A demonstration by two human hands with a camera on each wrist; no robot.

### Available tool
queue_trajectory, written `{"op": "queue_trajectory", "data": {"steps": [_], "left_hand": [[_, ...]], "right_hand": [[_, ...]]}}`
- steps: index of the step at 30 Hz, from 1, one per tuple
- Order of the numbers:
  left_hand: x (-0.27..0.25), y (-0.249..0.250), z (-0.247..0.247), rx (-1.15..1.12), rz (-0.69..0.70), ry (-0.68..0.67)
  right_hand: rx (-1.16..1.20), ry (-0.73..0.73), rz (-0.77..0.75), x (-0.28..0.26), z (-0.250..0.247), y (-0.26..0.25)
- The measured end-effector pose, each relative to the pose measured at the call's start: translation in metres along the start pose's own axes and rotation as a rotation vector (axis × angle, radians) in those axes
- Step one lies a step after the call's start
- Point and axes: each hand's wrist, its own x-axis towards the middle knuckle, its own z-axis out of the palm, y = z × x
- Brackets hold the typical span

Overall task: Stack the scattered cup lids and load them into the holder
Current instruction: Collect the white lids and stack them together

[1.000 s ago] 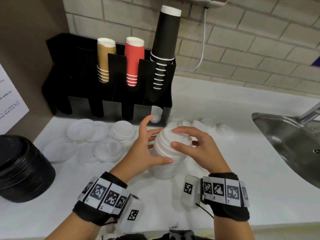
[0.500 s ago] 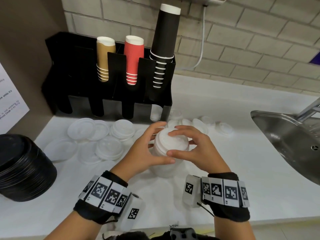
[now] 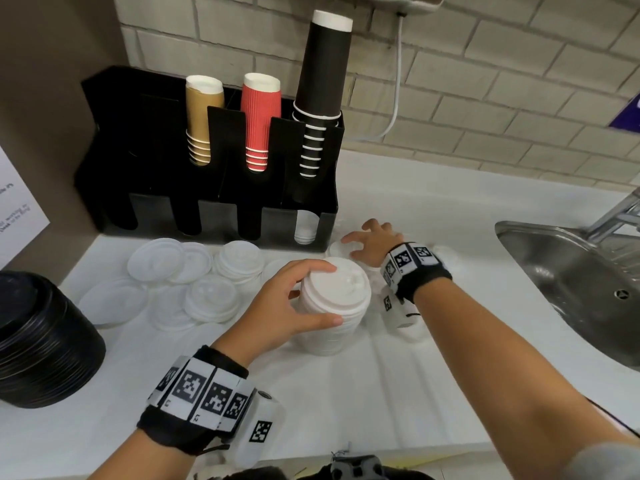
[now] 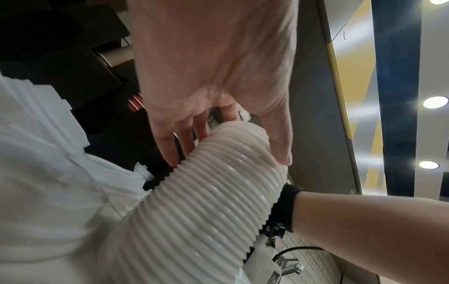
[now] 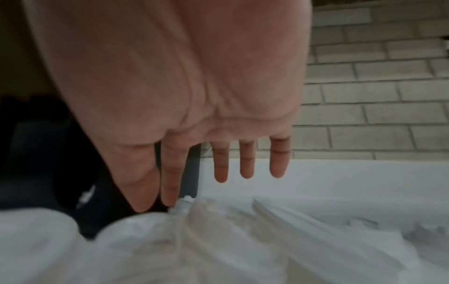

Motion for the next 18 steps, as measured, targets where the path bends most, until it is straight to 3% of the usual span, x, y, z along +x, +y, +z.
{"op": "queue_trajectory", "data": {"steps": [9, 14, 18], "left_hand": [[-0.001, 0.001, 0.000, -0.023, -0.002, 0.009], [0.000, 0.002, 0.001, -0.018, -0.006, 0.015], [0.000, 0.002, 0.002, -0.011, 0.005, 0.025]], "right_hand": [[-0.210, -0.001, 0.091, 0.009, -0.012, 0.023], [0.040, -0.043, -0.054, 0.010, -0.004, -0.001], [0.077, -0.107, -0.086, 0.013, -0.003, -0.012]]}}
